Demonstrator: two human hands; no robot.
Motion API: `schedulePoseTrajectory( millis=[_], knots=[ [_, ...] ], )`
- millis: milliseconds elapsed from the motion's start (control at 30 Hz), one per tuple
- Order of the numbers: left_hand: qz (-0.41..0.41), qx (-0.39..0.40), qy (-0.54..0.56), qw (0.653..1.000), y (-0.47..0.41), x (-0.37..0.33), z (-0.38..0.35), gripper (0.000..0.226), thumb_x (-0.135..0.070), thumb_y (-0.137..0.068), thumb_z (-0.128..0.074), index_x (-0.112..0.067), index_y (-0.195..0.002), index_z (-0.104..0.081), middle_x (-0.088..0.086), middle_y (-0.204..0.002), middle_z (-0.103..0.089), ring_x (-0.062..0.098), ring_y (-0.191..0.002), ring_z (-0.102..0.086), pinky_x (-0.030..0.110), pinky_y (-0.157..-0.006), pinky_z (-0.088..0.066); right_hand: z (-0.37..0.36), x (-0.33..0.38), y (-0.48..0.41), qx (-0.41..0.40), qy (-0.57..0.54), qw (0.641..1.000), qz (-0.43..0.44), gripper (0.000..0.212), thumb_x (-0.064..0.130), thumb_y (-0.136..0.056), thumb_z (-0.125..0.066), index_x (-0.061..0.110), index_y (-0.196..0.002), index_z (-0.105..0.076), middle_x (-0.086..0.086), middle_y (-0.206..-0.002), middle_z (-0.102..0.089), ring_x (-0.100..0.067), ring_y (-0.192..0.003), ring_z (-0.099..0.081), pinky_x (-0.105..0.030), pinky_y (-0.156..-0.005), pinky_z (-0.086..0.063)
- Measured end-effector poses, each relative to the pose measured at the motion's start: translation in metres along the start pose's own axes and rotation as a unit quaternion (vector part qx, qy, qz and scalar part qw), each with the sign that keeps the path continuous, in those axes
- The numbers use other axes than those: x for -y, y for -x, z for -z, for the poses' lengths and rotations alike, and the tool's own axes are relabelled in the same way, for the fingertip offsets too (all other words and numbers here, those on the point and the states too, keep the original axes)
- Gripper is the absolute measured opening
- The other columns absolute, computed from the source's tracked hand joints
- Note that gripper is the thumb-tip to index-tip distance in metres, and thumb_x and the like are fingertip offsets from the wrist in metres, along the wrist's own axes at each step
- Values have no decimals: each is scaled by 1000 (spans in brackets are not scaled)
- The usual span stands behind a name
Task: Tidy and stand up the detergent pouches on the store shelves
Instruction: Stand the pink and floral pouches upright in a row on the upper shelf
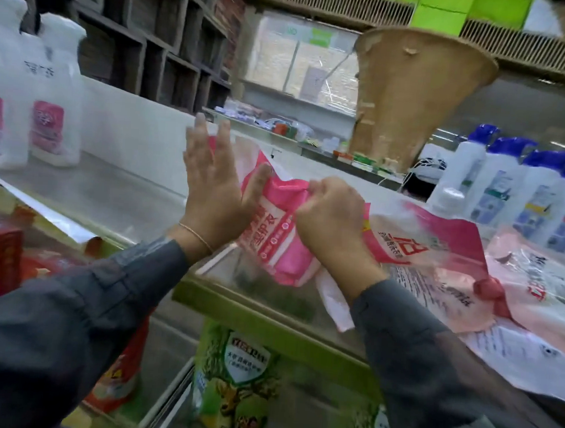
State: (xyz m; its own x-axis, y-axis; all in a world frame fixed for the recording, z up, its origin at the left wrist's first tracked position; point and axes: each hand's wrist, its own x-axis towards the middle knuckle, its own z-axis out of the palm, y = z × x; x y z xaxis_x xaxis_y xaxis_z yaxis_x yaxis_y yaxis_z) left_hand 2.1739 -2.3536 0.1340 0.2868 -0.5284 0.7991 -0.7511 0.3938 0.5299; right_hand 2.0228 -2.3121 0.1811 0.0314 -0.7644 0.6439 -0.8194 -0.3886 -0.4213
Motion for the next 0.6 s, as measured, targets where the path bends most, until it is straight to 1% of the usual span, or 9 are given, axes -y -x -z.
schedulePoseTrajectory(
  millis=[67,100,133,200,300,367,433,500,600],
  knots=[
    [45,-3,79,996,-4,-3,-5,101,-66,-87,-49,-9,-154,0,21,-160,15,33,-149,10,49,-122,-2,2,-6,2,-42,-78,995,-45,25,1,-92,-48,12,-70,-49,4,-67,-48,-5,-59,-42,-13,-44,-35],
    [65,-2,115,991,-6,-6,-6,106,-65,-86,-53,-9,-154,5,21,-159,18,30,-149,10,41,-121,0,2,-9,3,-58,-101,991,-62,20,3,-94,-48,10,-76,-53,5,-69,-50,-5,-61,-45,-14,-45,-36],
    [84,3,142,986,-7,-9,-8,109,-63,-85,-56,-10,-154,10,19,-159,21,28,-149,10,32,-117,2,1,-12,4,-71,-118,988,-73,17,5,-96,-48,9,-81,-55,4,-73,-53,-6,-65,-50,-17,-47,-40],
    [120,15,175,977,-10,-11,-10,113,-60,-83,-59,-11,-152,15,17,-159,22,25,-149,9,26,-109,1,-2,-18,5,-92,-145,981,-86,18,10,-99,-48,9,-84,-58,2,-76,-57,-10,-67,-54,-19,-49,-42],
    [188,20,201,961,-18,-7,-11,122,-71,-75,-51,-1,-150,15,22,-159,19,28,-149,13,29,-116,5,-3,-26,5,-112,-165,974,-105,29,16,-102,-48,14,-74,-54,3,-73,-56,-8,-62,-52,-15,-43,-37],
    [229,29,208,950,-22,-2,-11,125,-74,-73,-48,4,-150,12,23,-159,17,29,-149,11,30,-117,4,-2,-28,6,-117,-179,970,-112,32,20,-103,-49,17,-72,-54,3,-72,-57,-8,-62,-54,-15,-42,-38],
    [261,34,213,941,-25,4,-11,125,-74,-75,-54,2,-151,11,20,-160,15,31,-150,-1,36,-120,-5,-1,-29,5,-112,-204,965,-125,30,23,-104,-49,15,-76,-58,1,-74,-61,-13,-63,-59,-14,-40,-42],
    [285,24,221,933,-29,10,-11,129,-75,-72,-60,0,-152,9,17,-161,10,33,-148,-13,47,-120,-18,-1,-29,5,-113,-226,958,-136,31,23,-104,-48,14,-76,-57,-2,-74,-61,-17,-63,-60,-18,-42,-46],
    [288,-1,202,936,-26,15,-11,133,-74,-67,-66,4,-151,0,21,-160,0,35,-147,-18,50,-119,-22,1,-32,6,-121,-242,952,-144,32,24,-104,-48,14,-75,-56,-4,-73,-61,-19,-63,-60,-22,-46,-47]
  ],
)
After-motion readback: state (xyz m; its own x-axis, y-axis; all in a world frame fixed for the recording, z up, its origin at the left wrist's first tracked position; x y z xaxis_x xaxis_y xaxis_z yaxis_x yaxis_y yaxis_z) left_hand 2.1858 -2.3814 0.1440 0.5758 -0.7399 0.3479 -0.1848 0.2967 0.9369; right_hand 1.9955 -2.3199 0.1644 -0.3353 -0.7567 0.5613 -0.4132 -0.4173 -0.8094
